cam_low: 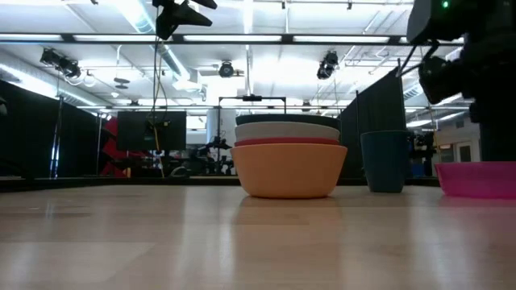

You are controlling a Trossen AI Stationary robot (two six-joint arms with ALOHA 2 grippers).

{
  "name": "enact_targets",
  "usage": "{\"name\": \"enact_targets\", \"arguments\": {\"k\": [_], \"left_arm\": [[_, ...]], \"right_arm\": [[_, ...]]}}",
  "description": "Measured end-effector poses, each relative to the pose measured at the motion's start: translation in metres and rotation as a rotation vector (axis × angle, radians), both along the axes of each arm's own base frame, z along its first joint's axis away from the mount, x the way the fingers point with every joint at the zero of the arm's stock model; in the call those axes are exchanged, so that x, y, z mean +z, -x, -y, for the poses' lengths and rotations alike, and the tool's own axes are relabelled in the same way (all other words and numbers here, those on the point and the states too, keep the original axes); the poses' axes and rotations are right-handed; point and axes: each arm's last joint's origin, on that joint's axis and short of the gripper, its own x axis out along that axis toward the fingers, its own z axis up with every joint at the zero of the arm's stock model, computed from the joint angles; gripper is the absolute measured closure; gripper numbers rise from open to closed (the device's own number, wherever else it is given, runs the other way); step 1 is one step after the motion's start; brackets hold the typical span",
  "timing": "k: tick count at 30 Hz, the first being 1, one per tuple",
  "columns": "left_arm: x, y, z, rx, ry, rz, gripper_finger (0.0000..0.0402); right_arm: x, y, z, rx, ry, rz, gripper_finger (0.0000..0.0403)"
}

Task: Nest bowls inside each other
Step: Stack the red bowl on top of the blue bowl

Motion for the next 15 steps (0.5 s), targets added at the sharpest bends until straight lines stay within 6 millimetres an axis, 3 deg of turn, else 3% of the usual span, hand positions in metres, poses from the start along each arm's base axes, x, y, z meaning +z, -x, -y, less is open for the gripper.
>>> {"name": "enact_targets", "arguments": {"k": [7,15], "left_arm": [[0.001,0.0,0.0,0.001,0.0,0.012,0.0238],[0.001,0.0,0.0,0.001,0.001,0.012,0.0237]], "right_arm": [[-0.019,-0.001,0.0,0.001,0.001,-0.069,0.0177],[-0.022,-0.007,-0.001,0.029,-0.026,-0.045,0.0257]]}}
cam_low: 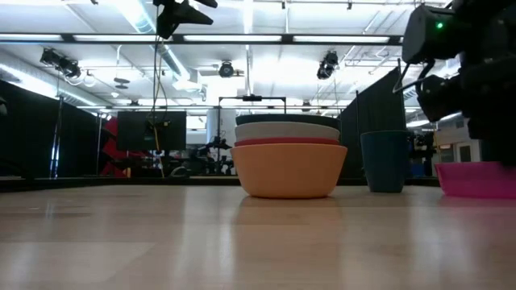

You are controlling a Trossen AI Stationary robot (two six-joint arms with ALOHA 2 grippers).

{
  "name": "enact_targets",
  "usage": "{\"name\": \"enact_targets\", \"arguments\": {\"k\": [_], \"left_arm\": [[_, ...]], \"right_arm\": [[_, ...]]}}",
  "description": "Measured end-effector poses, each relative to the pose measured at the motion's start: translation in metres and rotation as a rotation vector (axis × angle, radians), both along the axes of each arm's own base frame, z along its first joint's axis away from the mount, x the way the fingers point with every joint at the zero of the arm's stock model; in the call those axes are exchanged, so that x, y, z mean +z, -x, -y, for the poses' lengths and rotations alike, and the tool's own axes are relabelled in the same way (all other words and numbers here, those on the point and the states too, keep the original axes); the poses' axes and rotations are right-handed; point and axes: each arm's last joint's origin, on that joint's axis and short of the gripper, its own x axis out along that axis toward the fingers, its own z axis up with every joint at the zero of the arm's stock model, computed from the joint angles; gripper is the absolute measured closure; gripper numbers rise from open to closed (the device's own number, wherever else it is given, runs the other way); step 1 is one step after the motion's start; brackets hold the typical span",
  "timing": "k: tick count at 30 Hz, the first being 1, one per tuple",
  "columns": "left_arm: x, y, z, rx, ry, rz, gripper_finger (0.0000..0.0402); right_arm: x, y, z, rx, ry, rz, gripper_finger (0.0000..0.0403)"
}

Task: Nest bowls inside each other
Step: Stack the red bowl on top of the blue bowl

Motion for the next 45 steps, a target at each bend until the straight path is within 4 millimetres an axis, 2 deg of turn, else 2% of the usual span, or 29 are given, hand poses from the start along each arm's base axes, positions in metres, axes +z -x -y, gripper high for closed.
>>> {"name": "enact_targets", "arguments": {"k": [12,16,21,25,34,42,45], "left_arm": [[0.0,0.0,0.0,0.0,0.001,-0.001,0.0237],[0.0,0.0,0.0,0.0,0.001,-0.001,0.0238],[0.0,0.0,0.0,0.0,0.001,-0.001,0.0238],[0.0,0.0,0.0,0.0,0.001,-0.001,0.0237],[0.0,0.0,0.0,0.001,0.001,-0.001,0.0237],[0.0,0.0,0.0,0.001,0.001,0.0,0.0237],[0.0,0.0,0.0,0.001,0.001,0.0,0.0238]], "right_arm": [[0.001,-0.006,-0.001,0.036,-0.027,0.053,0.0394],[0.009,-0.01,-0.002,0.037,-0.062,0.08,0.0402],[0.036,-0.024,-0.003,0.04,-0.069,0.178,0.0402],[0.068,-0.037,-0.003,0.034,-0.037,0.286,0.0402],[0.128,-0.058,0.01,0.035,0.094,0.49,0.0402],[0.182,-0.067,0.023,0.02,0.23,0.656,0.0402],[0.19,-0.081,0.03,0.032,0.263,0.715,0.0402]]}}
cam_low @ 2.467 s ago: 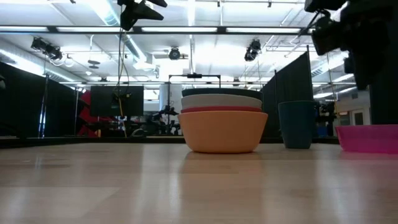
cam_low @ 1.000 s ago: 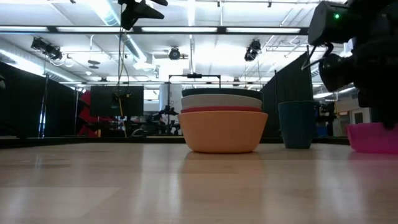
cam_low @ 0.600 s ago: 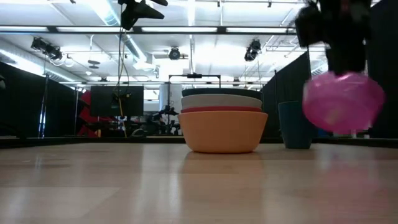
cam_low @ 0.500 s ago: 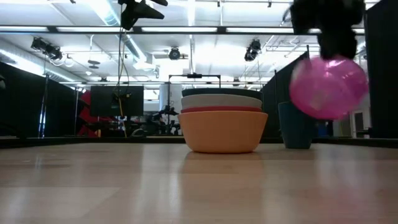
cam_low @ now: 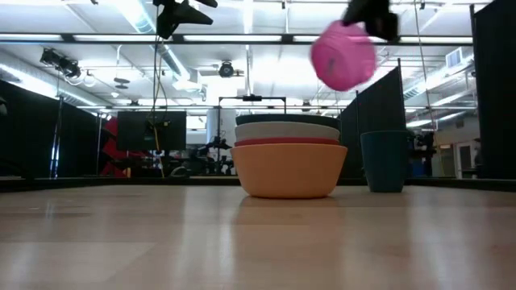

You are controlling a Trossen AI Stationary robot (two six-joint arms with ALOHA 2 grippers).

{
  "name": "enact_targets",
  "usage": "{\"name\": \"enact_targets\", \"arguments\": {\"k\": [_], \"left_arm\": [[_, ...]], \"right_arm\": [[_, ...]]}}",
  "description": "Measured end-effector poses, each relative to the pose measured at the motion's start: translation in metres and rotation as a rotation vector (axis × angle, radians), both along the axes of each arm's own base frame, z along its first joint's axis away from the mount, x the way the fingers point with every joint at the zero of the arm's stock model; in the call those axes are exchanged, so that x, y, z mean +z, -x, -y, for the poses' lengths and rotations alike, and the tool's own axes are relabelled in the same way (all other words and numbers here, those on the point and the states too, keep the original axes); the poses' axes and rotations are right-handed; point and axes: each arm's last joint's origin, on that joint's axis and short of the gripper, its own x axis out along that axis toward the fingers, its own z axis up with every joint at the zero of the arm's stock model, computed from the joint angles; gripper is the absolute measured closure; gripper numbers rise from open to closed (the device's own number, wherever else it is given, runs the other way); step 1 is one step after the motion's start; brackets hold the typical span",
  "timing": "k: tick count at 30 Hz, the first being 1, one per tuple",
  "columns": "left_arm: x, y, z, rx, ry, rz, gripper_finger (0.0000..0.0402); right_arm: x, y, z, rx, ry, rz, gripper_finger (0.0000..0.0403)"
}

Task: Nest bowls inside each other
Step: Stack the red bowl on top of the blue bowl

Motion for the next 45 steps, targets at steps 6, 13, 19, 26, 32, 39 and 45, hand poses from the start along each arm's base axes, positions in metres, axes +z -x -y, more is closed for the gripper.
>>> {"name": "enact_targets", "arguments": {"k": [6,13,19,26,32,39,45], "left_arm": [[0.0,0.0,0.0,0.001,0.003,0.001,0.0235],[0.0,0.0,0.0,0.002,0.005,0.001,0.0237],[0.0,0.0,0.0,0.001,0.004,0.0,0.0237],[0.0,0.0,0.0,0.001,0.003,-0.001,0.0236],[0.0,0.0,0.0,0.0,0.002,-0.003,0.0238],[0.0,0.0,0.0,0.0,0.002,-0.004,0.0235],[0.0,0.0,0.0,-0.001,0.001,-0.005,0.0235]], "right_arm": [[-0.009,-0.04,0.008,0.101,0.007,-0.019,0.0403],[-0.023,-0.07,0.007,0.205,0.072,-0.106,0.0403],[-0.029,-0.086,0.003,0.284,0.173,-0.184,0.0403],[-0.037,-0.104,-0.003,0.388,0.288,-0.278,0.0403],[-0.046,-0.111,-0.01,0.466,0.334,-0.334,0.0403],[-0.051,-0.114,-0.023,0.526,0.352,-0.345,0.0403],[-0.057,-0.116,-0.024,0.532,0.338,-0.371,0.0403]]}}
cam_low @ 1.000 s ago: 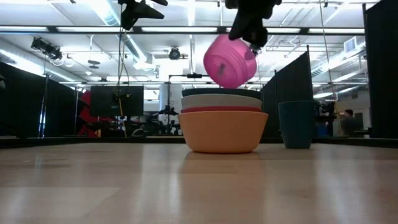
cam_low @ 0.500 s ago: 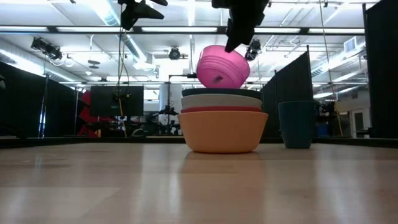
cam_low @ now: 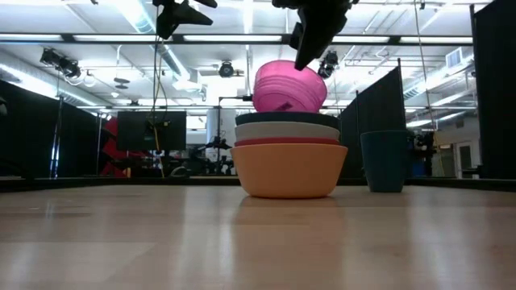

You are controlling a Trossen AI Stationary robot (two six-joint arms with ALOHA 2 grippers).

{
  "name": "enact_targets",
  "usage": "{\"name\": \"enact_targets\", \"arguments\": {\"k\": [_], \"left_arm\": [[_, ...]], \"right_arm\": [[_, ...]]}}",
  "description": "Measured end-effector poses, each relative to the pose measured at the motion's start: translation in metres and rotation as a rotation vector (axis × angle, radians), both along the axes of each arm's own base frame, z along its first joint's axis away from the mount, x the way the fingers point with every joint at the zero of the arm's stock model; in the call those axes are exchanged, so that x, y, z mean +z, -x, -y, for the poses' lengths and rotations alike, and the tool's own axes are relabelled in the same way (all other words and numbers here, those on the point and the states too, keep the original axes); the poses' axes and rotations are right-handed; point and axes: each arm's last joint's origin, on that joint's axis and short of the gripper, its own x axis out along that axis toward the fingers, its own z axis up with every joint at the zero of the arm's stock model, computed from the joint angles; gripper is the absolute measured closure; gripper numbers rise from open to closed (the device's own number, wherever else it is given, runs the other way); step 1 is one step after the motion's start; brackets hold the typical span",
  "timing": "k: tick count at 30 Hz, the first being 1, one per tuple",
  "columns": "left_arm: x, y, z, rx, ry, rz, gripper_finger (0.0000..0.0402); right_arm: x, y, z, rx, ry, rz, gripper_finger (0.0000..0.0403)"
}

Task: Nest bowls inside each other
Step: Stack the red bowl on top of the blue bowl

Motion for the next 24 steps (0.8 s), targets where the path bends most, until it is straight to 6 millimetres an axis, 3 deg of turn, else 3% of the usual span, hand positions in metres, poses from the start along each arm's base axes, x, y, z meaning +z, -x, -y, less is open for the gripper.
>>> {"name": "enact_targets", "arguments": {"k": [13,24], "left_arm": [[0.0,0.0,0.0,0.0,-0.001,0.0,0.0237],[0.0,0.0,0.0,0.001,0.0,0.0,0.0237]], "right_arm": [[-0.015,-0.004,-0.001,-0.012,-0.016,-0.08,0.0403],[-0.049,-0.019,-0.003,-0.008,-0.018,-0.203,0.0403]]}}
